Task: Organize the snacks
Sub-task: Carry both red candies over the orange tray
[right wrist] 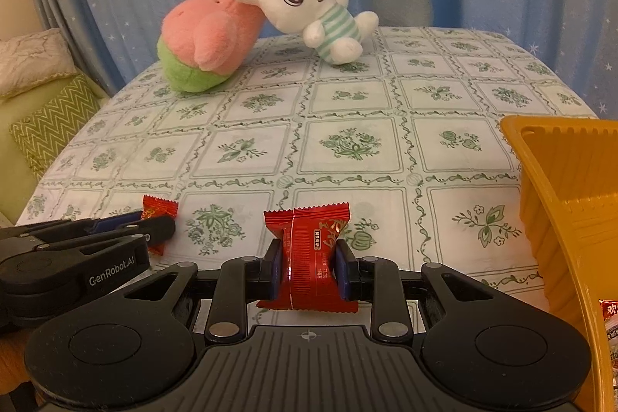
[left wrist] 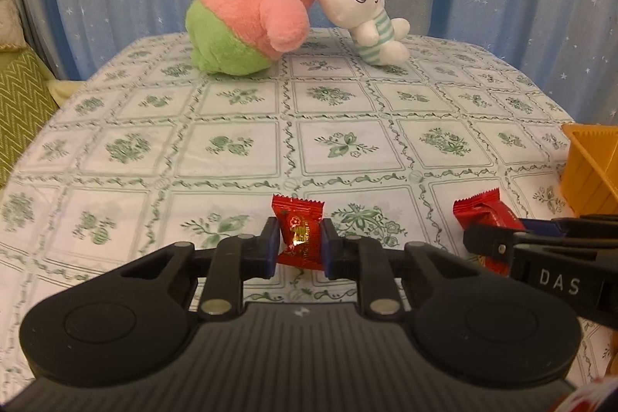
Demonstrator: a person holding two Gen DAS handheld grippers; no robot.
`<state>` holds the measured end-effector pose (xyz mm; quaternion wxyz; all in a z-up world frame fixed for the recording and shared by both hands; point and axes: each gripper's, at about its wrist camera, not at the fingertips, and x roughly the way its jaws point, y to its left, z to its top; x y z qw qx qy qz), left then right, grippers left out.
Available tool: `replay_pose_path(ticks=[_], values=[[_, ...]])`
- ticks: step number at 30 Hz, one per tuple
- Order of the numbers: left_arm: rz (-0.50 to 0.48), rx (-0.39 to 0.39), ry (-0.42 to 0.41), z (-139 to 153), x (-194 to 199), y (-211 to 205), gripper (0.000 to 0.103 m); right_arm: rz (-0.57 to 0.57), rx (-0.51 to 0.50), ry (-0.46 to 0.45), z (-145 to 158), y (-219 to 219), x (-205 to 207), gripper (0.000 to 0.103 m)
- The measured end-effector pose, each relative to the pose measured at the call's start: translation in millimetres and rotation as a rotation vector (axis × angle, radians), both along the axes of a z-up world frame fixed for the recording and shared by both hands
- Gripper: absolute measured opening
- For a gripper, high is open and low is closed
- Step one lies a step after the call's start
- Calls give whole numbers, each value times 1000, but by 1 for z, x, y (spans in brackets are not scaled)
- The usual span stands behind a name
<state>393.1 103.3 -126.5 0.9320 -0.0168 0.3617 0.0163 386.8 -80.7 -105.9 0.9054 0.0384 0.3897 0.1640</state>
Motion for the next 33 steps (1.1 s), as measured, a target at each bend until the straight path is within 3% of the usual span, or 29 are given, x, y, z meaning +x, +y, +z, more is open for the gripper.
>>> replay_pose_path(ticks=[7,13,33], values=[[37,38,-6,18,-14,2,19,12,-6,-37,12,2,-15,28],[46,24,-17,34,-37,0,19,2,-7,-54,26,-6,-39,28],[73,-39,-70,105,-164,-21,19,-13,26,-87,92,-35,-152,28]])
